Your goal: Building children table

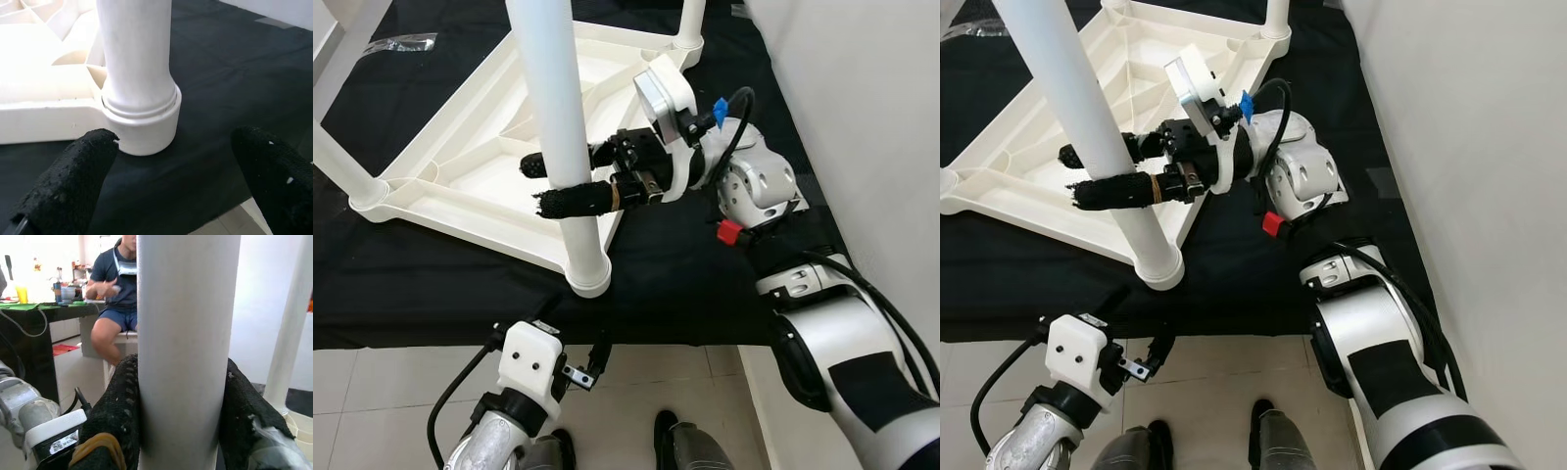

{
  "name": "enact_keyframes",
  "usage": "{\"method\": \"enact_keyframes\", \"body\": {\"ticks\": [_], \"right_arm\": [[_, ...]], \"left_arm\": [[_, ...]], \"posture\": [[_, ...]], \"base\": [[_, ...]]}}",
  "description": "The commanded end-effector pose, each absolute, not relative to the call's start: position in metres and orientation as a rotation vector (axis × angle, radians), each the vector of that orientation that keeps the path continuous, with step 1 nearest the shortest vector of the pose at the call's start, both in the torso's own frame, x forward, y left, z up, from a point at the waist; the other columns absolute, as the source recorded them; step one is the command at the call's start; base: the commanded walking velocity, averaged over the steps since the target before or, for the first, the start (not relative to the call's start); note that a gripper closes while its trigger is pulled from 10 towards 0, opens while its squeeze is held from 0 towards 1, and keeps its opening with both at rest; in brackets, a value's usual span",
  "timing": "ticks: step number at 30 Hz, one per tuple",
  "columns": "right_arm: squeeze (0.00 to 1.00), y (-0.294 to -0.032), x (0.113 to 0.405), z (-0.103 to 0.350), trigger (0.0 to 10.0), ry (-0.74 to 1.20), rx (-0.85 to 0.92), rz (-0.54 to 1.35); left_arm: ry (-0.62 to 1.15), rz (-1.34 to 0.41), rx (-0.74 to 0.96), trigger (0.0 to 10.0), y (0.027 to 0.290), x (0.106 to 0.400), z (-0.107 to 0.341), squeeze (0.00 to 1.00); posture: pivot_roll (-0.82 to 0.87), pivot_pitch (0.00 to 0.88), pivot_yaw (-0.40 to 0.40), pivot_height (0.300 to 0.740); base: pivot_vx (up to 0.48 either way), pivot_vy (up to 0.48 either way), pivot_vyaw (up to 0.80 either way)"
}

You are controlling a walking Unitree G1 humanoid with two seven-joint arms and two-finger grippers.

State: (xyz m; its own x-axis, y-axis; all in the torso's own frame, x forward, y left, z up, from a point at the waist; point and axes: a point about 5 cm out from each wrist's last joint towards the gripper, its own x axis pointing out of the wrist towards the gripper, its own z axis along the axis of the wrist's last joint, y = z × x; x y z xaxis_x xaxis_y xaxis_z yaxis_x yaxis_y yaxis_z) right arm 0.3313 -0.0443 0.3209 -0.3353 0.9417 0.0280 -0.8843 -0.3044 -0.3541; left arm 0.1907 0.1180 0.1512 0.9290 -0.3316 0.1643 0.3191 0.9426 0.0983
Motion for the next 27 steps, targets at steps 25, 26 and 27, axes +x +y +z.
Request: {"method": "enact_keyframes", "body": {"ticks": [25, 26, 27], "right_arm": [[0.00, -0.050, 0.299, 0.230, 10.0, -0.170, -0.279, 0.652], [0.00, -0.050, 0.299, 0.230, 10.0, -0.170, -0.279, 0.652], [0.00, -0.050, 0.299, 0.230, 10.0, -0.170, -0.279, 0.652]], "left_arm": [[-0.146, -0.330, 0.071, 10.0, 0.124, 0.195, 0.142, 0.00], [-0.146, -0.330, 0.071, 10.0, 0.124, 0.195, 0.142, 0.00], [-0.146, -0.330, 0.071, 10.0, 0.124, 0.195, 0.142, 0.00]], "posture": [[0.04, 0.271, -0.003, 0.740], [0.04, 0.271, -0.003, 0.740], [0.04, 0.271, -0.003, 0.740]], "base": [[0.000, 0.000, 0.00], [0.000, 0.000, 0.00], [0.000, 0.000, 0.00]]}}
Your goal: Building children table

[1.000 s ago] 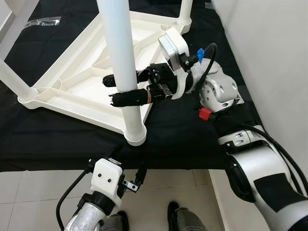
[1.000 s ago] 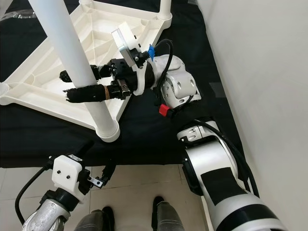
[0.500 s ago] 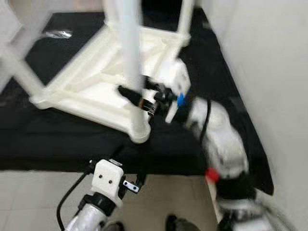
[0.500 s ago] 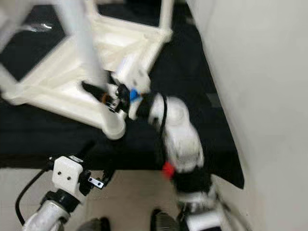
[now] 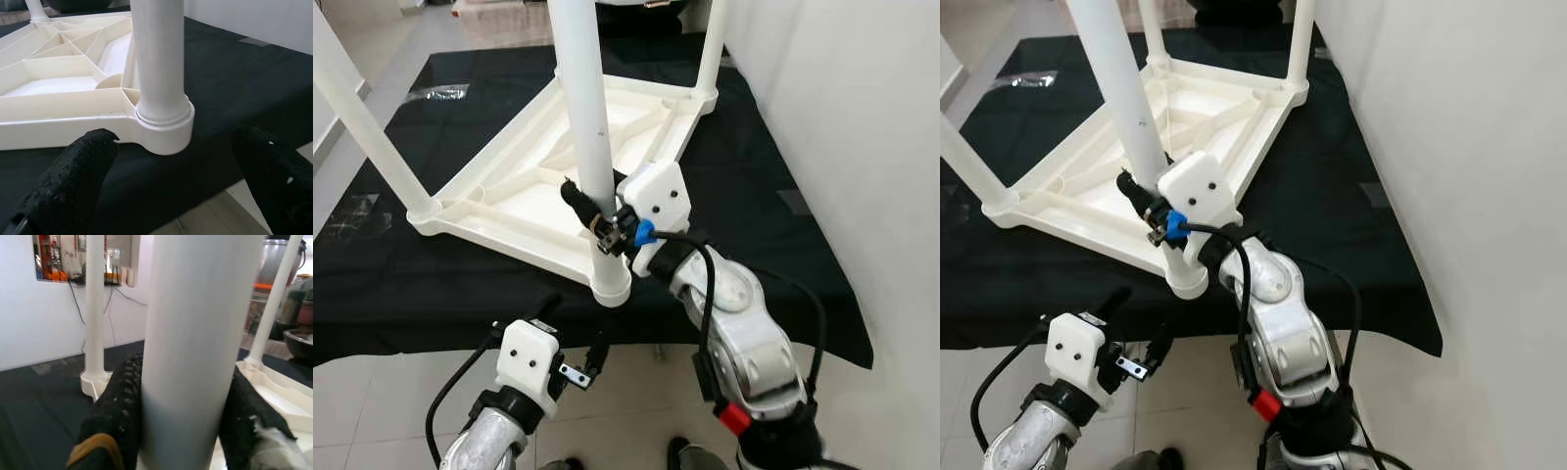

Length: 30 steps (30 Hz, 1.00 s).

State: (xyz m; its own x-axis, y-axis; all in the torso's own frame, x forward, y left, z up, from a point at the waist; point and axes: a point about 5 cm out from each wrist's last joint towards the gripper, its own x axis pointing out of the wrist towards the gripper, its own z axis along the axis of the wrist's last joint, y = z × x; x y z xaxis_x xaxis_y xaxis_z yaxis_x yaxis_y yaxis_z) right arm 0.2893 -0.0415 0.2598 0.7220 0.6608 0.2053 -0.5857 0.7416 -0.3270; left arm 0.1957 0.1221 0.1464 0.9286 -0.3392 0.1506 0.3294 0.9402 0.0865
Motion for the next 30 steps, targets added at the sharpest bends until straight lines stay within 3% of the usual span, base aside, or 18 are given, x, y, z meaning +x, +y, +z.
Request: {"method": "enact_keyframes", "body": {"ticks": [1, 3, 8, 13, 14, 18, 30], "right_arm": [[1.00, -0.051, 0.302, 0.240, 10.0, -0.201, -0.251, 0.713], [1.00, -0.051, 0.302, 0.240, 10.0, -0.201, -0.251, 0.713], [1.00, -0.044, 0.302, 0.262, 10.0, -0.316, -0.278, 1.143], [1.00, -0.037, 0.300, 0.272, 10.0, -0.335, -0.302, 1.350], [0.00, -0.035, 0.298, 0.272, 10.0, -0.321, -0.317, 1.437], [0.00, -0.034, 0.305, 0.274, 10.0, -0.283, -0.348, 1.584], [0.00, -0.028, 0.328, 0.277, 10.0, -0.319, -0.400, 1.515]], "left_arm": [[-0.150, -0.327, 0.070, 10.0, 0.125, 0.195, 0.143, 0.00], [-0.150, -0.327, 0.070, 10.0, 0.125, 0.195, 0.143, 0.00], [-0.156, -0.333, 0.067, 10.0, 0.124, 0.197, 0.144, 0.00], [-0.158, -0.332, 0.066, 10.0, 0.123, 0.196, 0.144, 0.00], [-0.159, -0.331, 0.066, 10.0, 0.122, 0.195, 0.145, 0.00], [-0.162, -0.328, 0.068, 10.0, 0.120, 0.193, 0.146, 0.00], [-0.166, -0.325, 0.066, 10.0, 0.119, 0.191, 0.148, 0.00]], "posture": [[0.05, 0.270, -0.014, 0.740], [0.05, 0.270, -0.014, 0.740], [0.06, 0.273, -0.018, 0.740], [0.07, 0.275, -0.020, 0.740], [0.09, 0.280, -0.022, 0.740], [0.11, 0.287, -0.026, 0.740], [0.11, 0.296, -0.031, 0.740]], "base": [[0.000, 0.000, 0.00], [0.000, 0.000, 0.00], [0.000, 0.000, 0.00], [0.000, 0.000, 0.00], [0.000, 0.000, 0.00], [0.000, 0.000, 0.00], [0.000, 0.000, 0.00]]}}
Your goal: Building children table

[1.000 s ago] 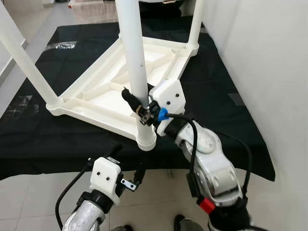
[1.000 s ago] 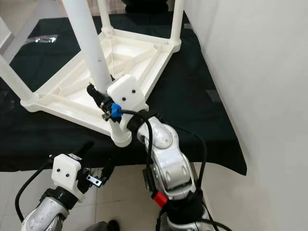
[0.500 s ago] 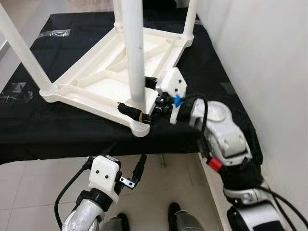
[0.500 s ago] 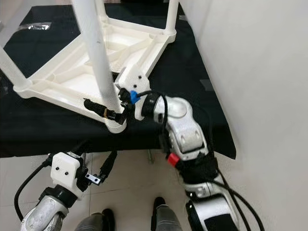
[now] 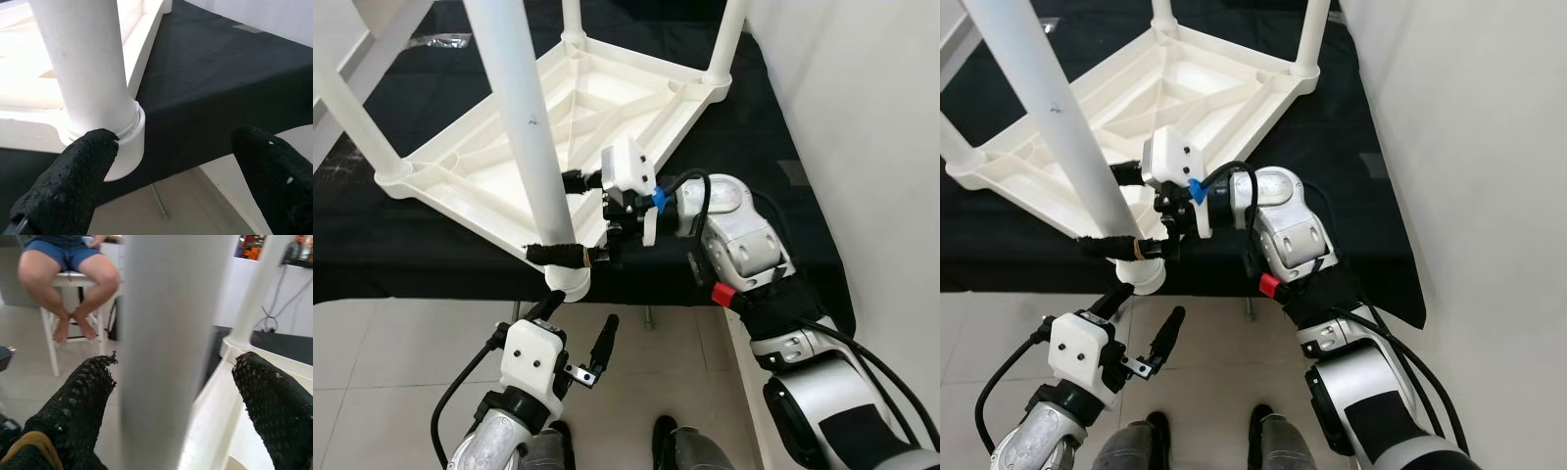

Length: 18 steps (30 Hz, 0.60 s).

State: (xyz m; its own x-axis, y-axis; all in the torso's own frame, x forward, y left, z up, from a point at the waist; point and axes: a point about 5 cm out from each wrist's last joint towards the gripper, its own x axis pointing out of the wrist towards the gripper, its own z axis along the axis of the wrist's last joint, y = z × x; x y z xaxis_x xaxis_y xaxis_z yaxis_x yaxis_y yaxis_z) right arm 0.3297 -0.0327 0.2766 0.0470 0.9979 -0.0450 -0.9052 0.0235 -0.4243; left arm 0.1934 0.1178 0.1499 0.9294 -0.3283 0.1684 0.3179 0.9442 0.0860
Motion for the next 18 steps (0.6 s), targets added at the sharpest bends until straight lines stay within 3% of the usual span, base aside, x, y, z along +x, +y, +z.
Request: {"method": "enact_keyframes", "body": {"ticks": [1, 7, 8, 9, 10, 18], "right_arm": [[0.00, -0.028, 0.328, 0.277, 10.0, -0.319, -0.400, 1.515], [0.00, -0.029, 0.328, 0.267, 10.0, -0.306, -0.354, 1.542], [0.00, -0.029, 0.328, 0.266, 5.6, -0.306, -0.340, 1.555], [0.00, -0.029, 0.328, 0.266, 5.6, -0.306, -0.340, 1.555], [0.00, -0.029, 0.329, 0.266, 0.0, -0.306, -0.321, 1.559], [0.00, -0.026, 0.335, 0.271, 0.0, -0.296, -0.216, 1.473]], "left_arm": [[-0.166, -0.325, 0.066, 10.0, 0.119, 0.191, 0.148, 0.00], [-0.164, -0.329, 0.066, 10.0, 0.118, 0.191, 0.147, 0.00], [-0.163, -0.330, 0.066, 10.0, 0.119, 0.192, 0.147, 0.00], [-0.163, -0.330, 0.066, 10.0, 0.119, 0.192, 0.147, 0.00], [-0.163, -0.331, 0.066, 10.0, 0.119, 0.192, 0.147, 0.00], [-0.164, -0.324, 0.071, 10.0, 0.119, 0.193, 0.146, 0.00]], "posture": [[0.11, 0.296, -0.031, 0.740], [0.10, 0.292, -0.024, 0.740], [0.10, 0.289, -0.023, 0.740], [0.10, 0.289, -0.023, 0.740], [0.10, 0.287, -0.024, 0.740], [0.11, 0.281, -0.026, 0.740]], "base": [[0.000, 0.000, 0.00], [0.000, 0.000, 0.00], [0.000, 0.000, 0.00], [0.000, 0.000, 0.00], [0.000, 0.000, 0.00], [0.000, 0.000, 0.00]]}}
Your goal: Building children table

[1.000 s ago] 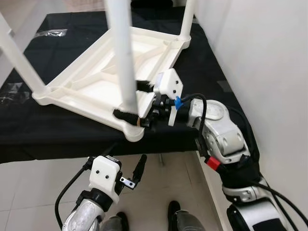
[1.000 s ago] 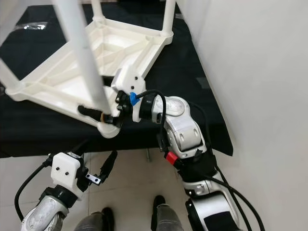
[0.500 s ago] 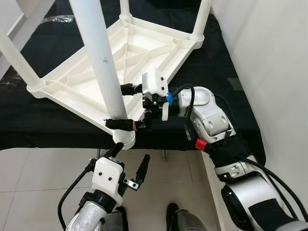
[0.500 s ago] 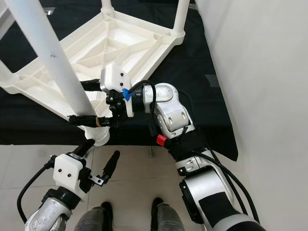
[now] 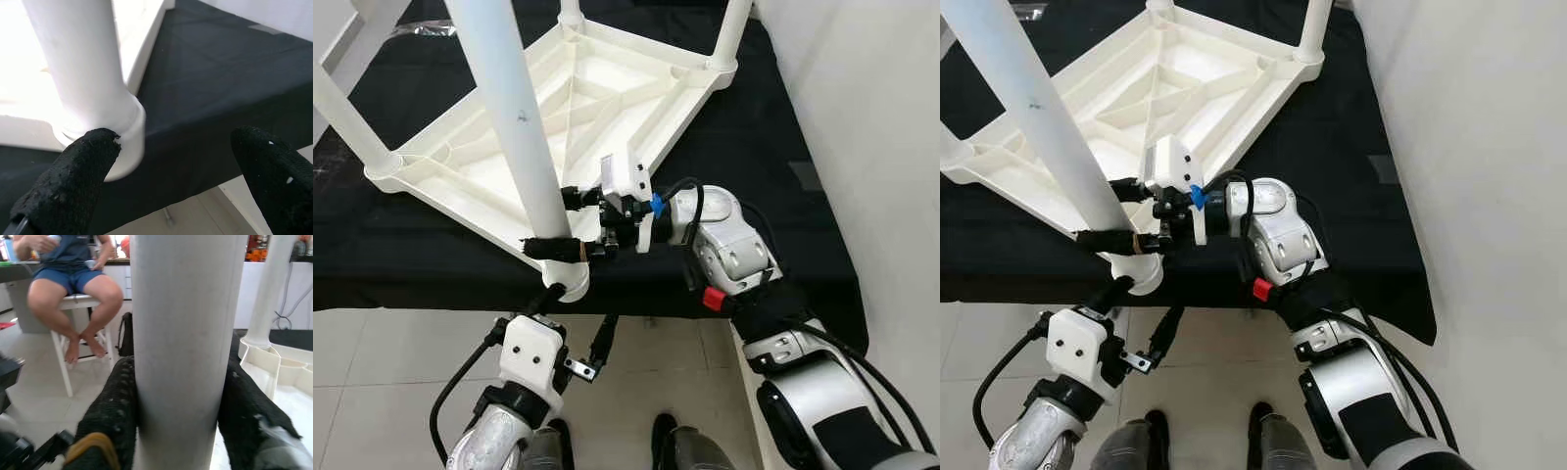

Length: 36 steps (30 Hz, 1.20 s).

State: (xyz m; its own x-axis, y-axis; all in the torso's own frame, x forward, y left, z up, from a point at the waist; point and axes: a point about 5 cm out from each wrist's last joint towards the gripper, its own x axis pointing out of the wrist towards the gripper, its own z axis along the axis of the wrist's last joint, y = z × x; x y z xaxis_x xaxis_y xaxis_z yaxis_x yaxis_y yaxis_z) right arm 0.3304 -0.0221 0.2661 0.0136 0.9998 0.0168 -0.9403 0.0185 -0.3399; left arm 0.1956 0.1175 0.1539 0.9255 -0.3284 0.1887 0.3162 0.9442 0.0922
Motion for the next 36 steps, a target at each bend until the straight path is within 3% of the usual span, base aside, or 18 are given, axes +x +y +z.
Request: {"method": "enact_keyframes", "body": {"ticks": [1, 10, 11, 12, 13, 14, 15, 19, 27, 28, 29, 30, 33, 34, 35, 36], "right_arm": [[0.00, -0.026, 0.335, 0.271, 0.0, -0.296, -0.216, 1.473], [0.00, -0.037, 0.342, 0.253, 0.0, -0.162, -0.131, 1.156], [0.00, -0.065, 0.344, 0.233, 0.0, -0.056, -0.073, 0.717], [0.00, -0.080, 0.341, 0.224, 0.0, -0.020, -0.063, 0.522], [0.00, -0.080, 0.341, 0.224, 0.0, -0.020, -0.063, 0.522], [0.00, -0.090, 0.339, 0.219, 0.0, -0.002, -0.062, 0.408], [0.00, -0.090, 0.339, 0.219, 0.0, -0.002, -0.062, 0.408], [0.00, -0.082, 0.278, 0.191, 0.0, 0.061, -0.093, 0.449], [0.00, -0.080, 0.286, 0.201, 0.0, 0.051, -0.145, 0.397], [0.00, -0.080, 0.292, 0.202, 3.3, 0.051, -0.166, 0.383], [0.00, -0.081, 0.295, 0.203, 3.3, 0.052, -0.182, 0.374], [0.00, -0.083, 0.301, 0.204, 10.0, 0.048, -0.198, 0.359], [0.00, -0.085, 0.302, 0.206, 10.0, 0.046, -0.209, 0.346], [0.14, -0.087, 0.305, 0.212, 10.0, 0.009, -0.189, 0.363], [1.00, -0.086, 0.312, 0.228, 10.0, -0.078, -0.119, 0.453], [1.00, -0.086, 0.312, 0.228, 10.0, -0.078, -0.119, 0.453]], "left_arm": [[-0.164, -0.324, 0.071, 10.0, 0.119, 0.193, 0.146, 0.00], [-0.162, -0.324, 0.070, 10.0, 0.120, 0.193, 0.146, 0.00], [-0.158, -0.323, 0.071, 10.0, 0.120, 0.193, 0.145, 0.00], [-0.157, -0.323, 0.071, 10.0, 0.120, 0.193, 0.144, 0.00], [-0.157, -0.323, 0.071, 10.0, 0.120, 0.193, 0.144, 0.00], [-0.156, -0.323, 0.071, 10.0, 0.121, 0.192, 0.144, 0.00], [-0.156, -0.323, 0.071, 10.0, 0.121, 0.192, 0.144, 0.00], [-0.153, -0.323, 0.072, 10.0, 0.123, 0.194, 0.144, 0.00], [-0.149, -0.339, 0.070, 10.0, 0.121, 0.197, 0.142, 0.00], [-0.149, -0.337, 0.070, 10.0, 0.121, 0.197, 0.142, 0.00], [-0.149, -0.336, 0.071, 10.0, 0.121, 0.197, 0.142, 0.00], [-0.150, -0.335, 0.071, 10.0, 0.121, 0.197, 0.142, 0.00], [-0.150, -0.334, 0.071, 10.0, 0.121, 0.197, 0.142, 0.00], [-0.151, -0.333, 0.070, 10.0, 0.120, 0.197, 0.142, 0.00], [-0.153, -0.331, 0.069, 10.0, 0.119, 0.198, 0.142, 0.00], [-0.153, -0.331, 0.069, 10.0, 0.119, 0.198, 0.142, 0.00]], "posture": [[0.11, 0.281, -0.026, 0.740], [0.09, 0.281, -0.026, 0.740], [0.09, 0.280, -0.036, 0.740], [0.08, 0.279, -0.038, 0.740], [0.08, 0.279, -0.038, 0.740], [0.08, 0.279, -0.038, 0.740], [0.08, 0.279, -0.038, 0.740], [0.06, 0.289, -0.023, 0.740], [0.06, 0.275, -0.014, 0.740], [0.06, 0.271, -0.014, 0.740], [0.06, 0.271, -0.014, 0.740], [0.07, 0.270, -0.017, 0.740], [0.07, 0.270, -0.017, 0.740], [0.06, 0.266, -0.019, 0.740], [0.06, 0.262, -0.020, 0.740], [0.06, 0.262, -0.020, 0.740]], "base": [[0.000, 0.000, 0.00], [0.000, 0.000, 0.00], [0.000, 0.000, 0.00], [0.000, 0.000, 0.00], [0.000, 0.000, 0.00], [0.000, 0.000, 0.00], [0.000, 0.000, 0.00], [0.000, 0.000, 0.00], [0.000, 0.000, 0.00], [0.000, 0.000, 0.00], [0.000, 0.000, 0.00], [0.000, 0.000, 0.00], [0.000, 0.000, 0.00], [0.000, 0.000, 0.00], [0.000, 0.000, 0.00], [0.000, 0.000, 0.00]]}}
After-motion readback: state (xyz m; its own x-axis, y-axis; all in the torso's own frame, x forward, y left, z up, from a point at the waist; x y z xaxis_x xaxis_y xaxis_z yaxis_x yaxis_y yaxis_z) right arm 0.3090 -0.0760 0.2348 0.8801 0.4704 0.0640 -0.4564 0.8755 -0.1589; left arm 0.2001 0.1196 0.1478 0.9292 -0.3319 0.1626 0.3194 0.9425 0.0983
